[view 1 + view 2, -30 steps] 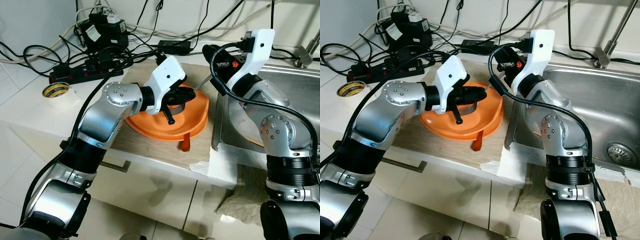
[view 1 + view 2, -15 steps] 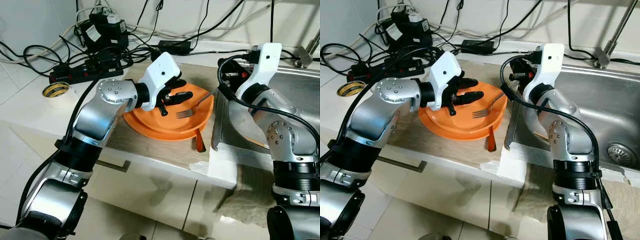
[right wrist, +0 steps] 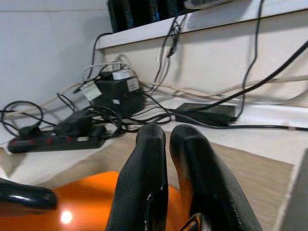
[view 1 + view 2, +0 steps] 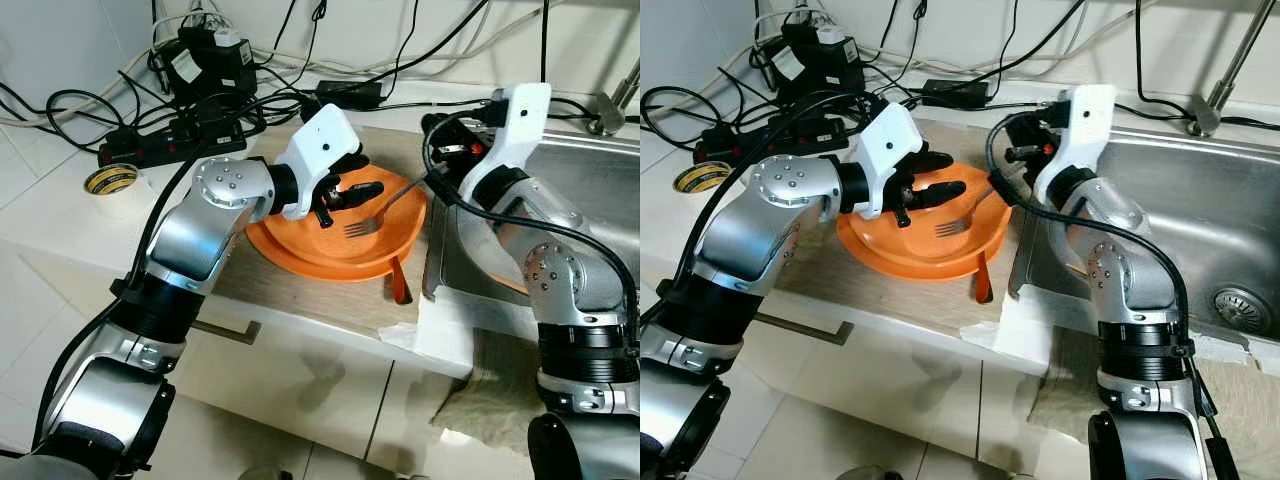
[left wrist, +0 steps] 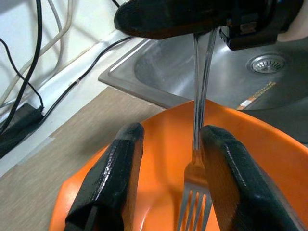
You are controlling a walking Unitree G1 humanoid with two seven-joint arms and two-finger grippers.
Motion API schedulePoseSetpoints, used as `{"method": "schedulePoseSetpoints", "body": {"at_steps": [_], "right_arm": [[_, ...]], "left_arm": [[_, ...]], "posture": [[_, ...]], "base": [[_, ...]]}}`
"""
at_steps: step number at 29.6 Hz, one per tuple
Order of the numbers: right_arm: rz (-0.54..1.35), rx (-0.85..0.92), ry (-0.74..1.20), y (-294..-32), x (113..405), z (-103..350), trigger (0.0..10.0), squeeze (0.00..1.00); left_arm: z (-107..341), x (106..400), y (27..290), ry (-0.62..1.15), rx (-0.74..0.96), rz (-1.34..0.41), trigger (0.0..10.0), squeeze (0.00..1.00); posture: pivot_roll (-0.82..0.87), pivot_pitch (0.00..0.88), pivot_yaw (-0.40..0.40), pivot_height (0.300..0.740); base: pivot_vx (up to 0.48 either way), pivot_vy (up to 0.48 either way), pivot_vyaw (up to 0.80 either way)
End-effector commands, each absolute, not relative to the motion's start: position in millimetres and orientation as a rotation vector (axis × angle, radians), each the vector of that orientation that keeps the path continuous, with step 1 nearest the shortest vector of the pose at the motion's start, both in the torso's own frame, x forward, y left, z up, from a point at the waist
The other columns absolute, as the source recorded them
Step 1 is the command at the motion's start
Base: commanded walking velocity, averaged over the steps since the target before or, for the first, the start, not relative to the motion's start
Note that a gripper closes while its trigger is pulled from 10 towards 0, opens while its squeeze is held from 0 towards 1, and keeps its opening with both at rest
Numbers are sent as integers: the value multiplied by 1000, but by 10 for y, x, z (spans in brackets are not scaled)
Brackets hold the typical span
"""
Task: Kitchen organization
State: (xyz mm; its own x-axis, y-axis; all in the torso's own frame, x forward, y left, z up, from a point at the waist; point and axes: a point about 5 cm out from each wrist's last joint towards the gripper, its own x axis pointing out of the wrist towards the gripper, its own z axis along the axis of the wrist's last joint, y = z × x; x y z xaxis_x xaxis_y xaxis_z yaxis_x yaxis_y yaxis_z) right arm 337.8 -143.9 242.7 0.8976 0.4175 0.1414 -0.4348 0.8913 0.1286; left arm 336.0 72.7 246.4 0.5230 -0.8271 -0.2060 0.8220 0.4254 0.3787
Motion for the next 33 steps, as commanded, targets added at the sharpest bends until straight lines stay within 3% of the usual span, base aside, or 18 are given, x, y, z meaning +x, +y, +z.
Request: {"method": "schedulePoseSetpoints", "body": {"at_steps": [1,8,21,31,33], "right_arm": [[494,169,-149,-1349,3382,2512,10000,0],[567,184,-182,-1179,3445,2618,10000,0],[605,213,-235,-1087,3509,2774,10000,0],[492,127,-196,-1260,3454,2608,10000,0],[426,73,-182,-1439,3416,2530,10000,0]], "left_arm": [[2432,3368,739,-1,483,-1019,10000,0],[2428,3372,734,-8,493,-1011,10000,0],[2424,3368,736,-13,501,-1008,10000,0],[2361,3426,824,54,471,-958,10000,0],[2328,3446,849,74,475,-956,10000,0]], "posture": [[-33,0,55,740],[-26,0,49,740],[-18,0,47,740],[-21,0,55,740],[-30,0,58,740]], "base": [[0,0,0],[0,0,0],[0,0,0],[0,0,0],[0,0,0]]}}
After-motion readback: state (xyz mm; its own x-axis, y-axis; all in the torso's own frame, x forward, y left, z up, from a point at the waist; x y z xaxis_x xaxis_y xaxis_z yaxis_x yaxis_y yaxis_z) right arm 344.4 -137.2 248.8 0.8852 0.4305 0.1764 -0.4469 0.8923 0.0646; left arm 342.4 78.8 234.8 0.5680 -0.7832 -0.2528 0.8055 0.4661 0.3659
